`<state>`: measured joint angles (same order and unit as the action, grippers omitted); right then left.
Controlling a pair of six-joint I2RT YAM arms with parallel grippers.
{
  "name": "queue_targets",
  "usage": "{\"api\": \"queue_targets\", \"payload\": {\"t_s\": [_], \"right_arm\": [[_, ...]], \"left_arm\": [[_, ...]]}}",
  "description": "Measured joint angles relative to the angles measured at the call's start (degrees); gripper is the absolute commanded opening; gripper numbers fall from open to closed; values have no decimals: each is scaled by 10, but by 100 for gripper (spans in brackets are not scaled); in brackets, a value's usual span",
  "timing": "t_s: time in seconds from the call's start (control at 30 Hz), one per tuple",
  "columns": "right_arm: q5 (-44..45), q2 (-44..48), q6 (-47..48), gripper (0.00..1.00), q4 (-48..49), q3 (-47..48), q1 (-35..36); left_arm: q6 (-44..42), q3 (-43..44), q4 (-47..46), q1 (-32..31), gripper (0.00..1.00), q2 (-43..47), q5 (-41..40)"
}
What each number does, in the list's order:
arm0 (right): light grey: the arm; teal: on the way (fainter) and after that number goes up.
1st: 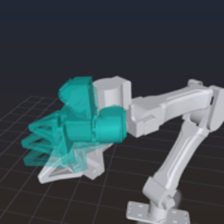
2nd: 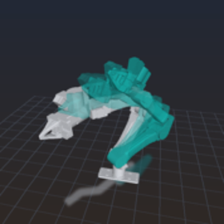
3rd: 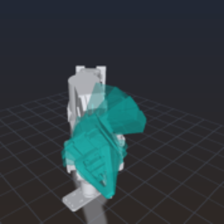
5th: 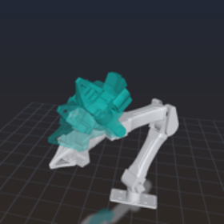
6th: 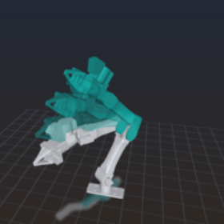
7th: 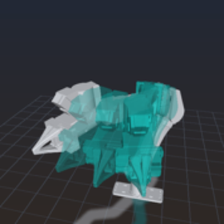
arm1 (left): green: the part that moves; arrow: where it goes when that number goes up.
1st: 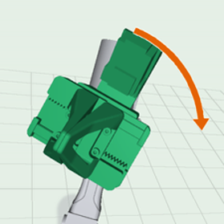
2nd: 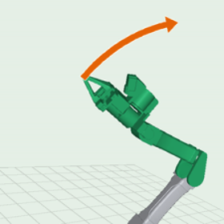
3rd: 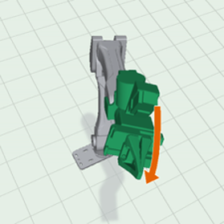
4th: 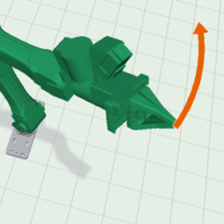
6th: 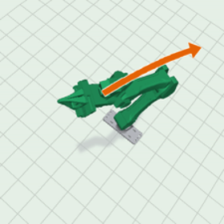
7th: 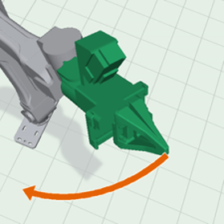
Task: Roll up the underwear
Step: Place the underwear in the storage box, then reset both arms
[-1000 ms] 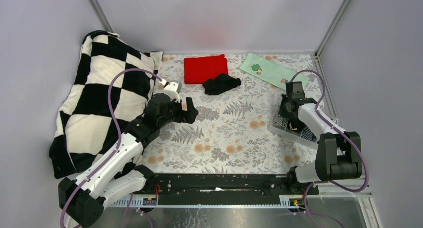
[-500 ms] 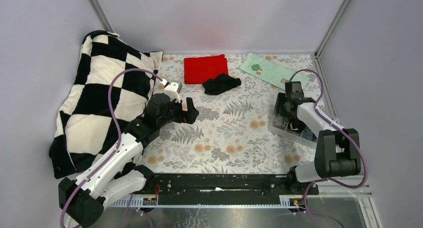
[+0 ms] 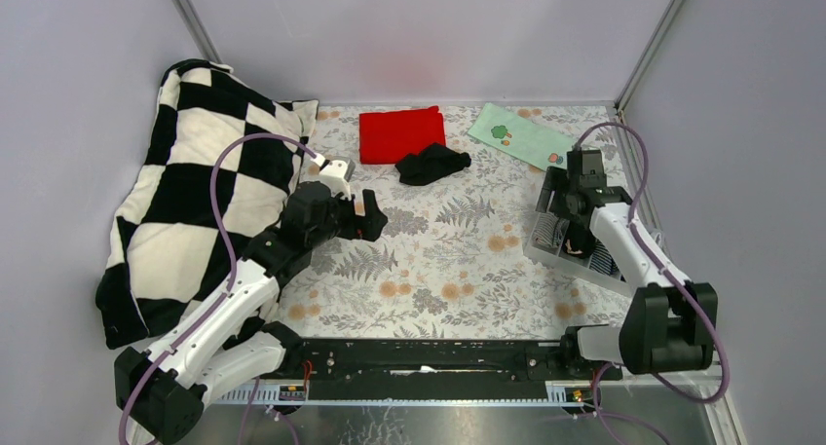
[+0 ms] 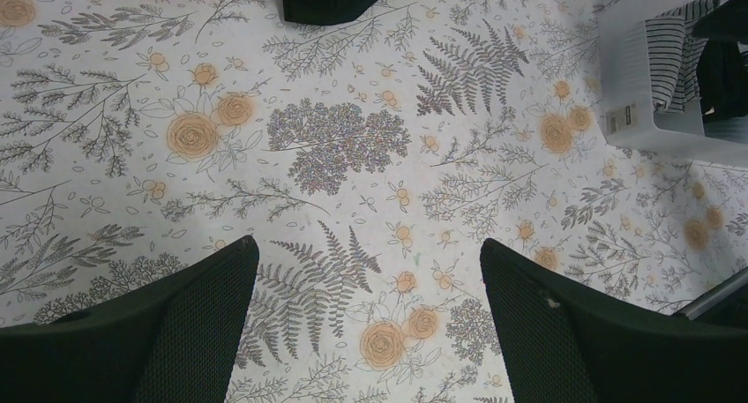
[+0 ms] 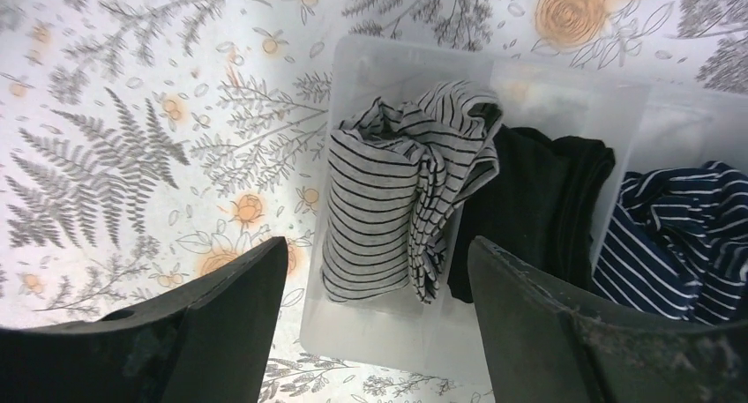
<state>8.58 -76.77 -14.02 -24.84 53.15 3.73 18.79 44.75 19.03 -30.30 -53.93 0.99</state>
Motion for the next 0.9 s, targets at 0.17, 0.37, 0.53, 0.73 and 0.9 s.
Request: {"api": "queue_targets", "payload": {"t_s": [0.17,0.37,0.53,0.73,0.9], "right_arm": [[6,55,-32,100,-21,12,0],[-9,129,-53,100,-60,24,0],[-21,210,-58,100,-92,24,0],[-38,285,-45,100,-138,27,0],[-71,369,-20,100,-152,23,0]], "left_arm": [[6,1,5,1,99,-7,-25],[40,18,62,2,99,-31,-89],[82,38,112,4,99,3,-146],[99,40,155,4,99,83,-180],[98,33,168,4,99,165,-197]]}}
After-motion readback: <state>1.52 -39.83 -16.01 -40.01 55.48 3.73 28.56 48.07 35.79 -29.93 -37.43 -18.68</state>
